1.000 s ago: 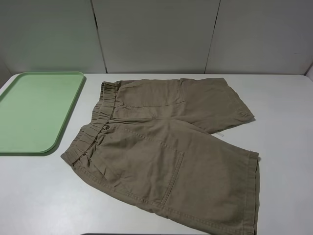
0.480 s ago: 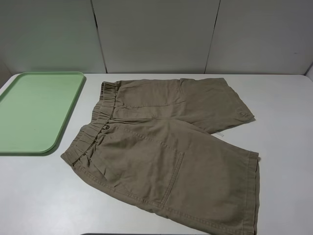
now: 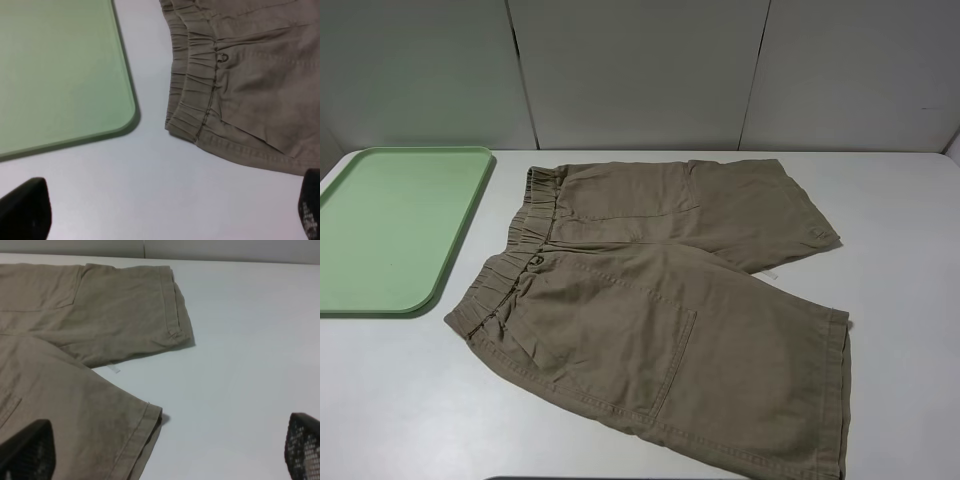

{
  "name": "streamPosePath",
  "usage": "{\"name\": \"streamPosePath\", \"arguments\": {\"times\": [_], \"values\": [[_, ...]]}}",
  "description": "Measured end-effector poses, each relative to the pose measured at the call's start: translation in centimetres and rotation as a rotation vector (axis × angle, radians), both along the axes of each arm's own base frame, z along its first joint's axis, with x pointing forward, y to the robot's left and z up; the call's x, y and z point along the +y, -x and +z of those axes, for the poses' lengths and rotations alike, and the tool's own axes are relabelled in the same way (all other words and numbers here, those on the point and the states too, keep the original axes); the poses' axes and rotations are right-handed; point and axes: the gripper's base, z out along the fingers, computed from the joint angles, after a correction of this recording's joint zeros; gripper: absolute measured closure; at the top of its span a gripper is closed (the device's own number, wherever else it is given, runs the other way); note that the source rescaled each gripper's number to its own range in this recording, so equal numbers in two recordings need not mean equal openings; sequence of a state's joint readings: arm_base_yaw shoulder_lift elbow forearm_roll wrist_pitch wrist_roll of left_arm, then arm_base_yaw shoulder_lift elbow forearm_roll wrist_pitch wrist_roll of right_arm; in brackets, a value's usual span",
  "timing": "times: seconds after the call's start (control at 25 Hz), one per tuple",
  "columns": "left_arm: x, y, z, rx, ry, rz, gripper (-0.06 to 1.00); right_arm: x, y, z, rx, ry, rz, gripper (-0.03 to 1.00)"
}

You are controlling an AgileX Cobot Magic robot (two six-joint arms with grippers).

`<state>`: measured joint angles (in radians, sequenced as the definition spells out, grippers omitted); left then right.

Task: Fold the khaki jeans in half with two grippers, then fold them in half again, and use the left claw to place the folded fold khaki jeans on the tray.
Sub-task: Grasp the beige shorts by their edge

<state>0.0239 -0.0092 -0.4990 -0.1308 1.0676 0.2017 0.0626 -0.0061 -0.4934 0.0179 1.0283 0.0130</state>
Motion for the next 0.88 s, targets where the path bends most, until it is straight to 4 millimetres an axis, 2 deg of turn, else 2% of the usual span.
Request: {"name": "streamPosePath", "arguments": {"times": [0.56,0.68,0.88], "values": [[-0.5,0.0,0.1,0.009,0.045,-0.032,-0.03,0.1,-0.2,0.0,0.014,-0.009,0.007,-0.03],[-0.7,-0.8,0.4,0.071,0.056,-0.062,-0.03,0.4,-1.2,0.6,0.073,-0.020,0.028,-0.03],[-0.8,-3.1,2.4,0.182,0.015,-0.115,-0.03,1.0,-3.6,2.3,0.173,0.005,0.094,-0.03]]}}
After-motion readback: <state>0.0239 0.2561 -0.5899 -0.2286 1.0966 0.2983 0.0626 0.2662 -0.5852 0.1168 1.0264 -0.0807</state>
